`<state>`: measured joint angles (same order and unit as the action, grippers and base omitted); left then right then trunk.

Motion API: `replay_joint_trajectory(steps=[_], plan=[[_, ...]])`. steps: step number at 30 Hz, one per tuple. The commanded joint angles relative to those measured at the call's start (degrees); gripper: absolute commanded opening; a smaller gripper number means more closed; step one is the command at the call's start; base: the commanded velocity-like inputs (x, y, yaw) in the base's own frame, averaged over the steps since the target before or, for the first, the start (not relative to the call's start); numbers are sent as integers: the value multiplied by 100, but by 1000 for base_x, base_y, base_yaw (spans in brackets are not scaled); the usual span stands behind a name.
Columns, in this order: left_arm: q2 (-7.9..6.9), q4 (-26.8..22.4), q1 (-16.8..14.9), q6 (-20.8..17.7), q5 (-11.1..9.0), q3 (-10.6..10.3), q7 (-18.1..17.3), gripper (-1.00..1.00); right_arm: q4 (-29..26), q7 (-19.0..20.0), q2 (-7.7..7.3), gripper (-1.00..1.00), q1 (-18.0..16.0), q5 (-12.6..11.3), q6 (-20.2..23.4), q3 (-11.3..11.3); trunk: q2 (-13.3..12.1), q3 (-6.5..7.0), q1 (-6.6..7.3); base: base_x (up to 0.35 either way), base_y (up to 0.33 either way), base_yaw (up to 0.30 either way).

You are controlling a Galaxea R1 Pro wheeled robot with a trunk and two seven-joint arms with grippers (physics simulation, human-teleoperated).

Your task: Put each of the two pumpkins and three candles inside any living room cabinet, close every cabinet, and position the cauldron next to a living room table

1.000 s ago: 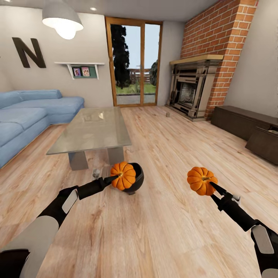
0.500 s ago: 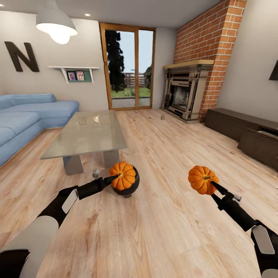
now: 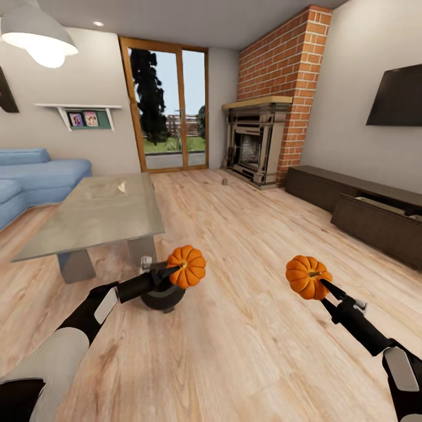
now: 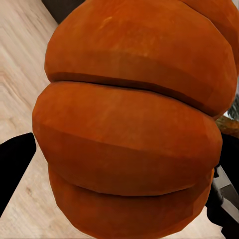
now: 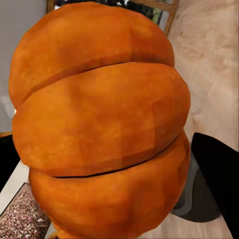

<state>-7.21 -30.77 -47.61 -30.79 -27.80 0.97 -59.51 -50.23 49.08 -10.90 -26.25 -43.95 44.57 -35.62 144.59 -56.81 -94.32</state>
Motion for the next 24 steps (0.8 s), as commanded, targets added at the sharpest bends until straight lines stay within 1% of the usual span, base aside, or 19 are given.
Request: replay_joint_trajectory(steps=[1,16,24], plan=[[-1,-3,-3,-44,-28,10,6,-100,4,10,1,-100,-4,-52,51,-10,2,2,0,183,-225,-226],[8,-4,-3,-27,-26,-9,24,-100,11,-19,17,-100,6,-52,34,-7,2,103,0,177,-239,-229],[9,-6,-3,-20,-24,-9,32,-100,13,-29,26,-100,6,-52,34,-6,2,155,0,225,-230,-233]])
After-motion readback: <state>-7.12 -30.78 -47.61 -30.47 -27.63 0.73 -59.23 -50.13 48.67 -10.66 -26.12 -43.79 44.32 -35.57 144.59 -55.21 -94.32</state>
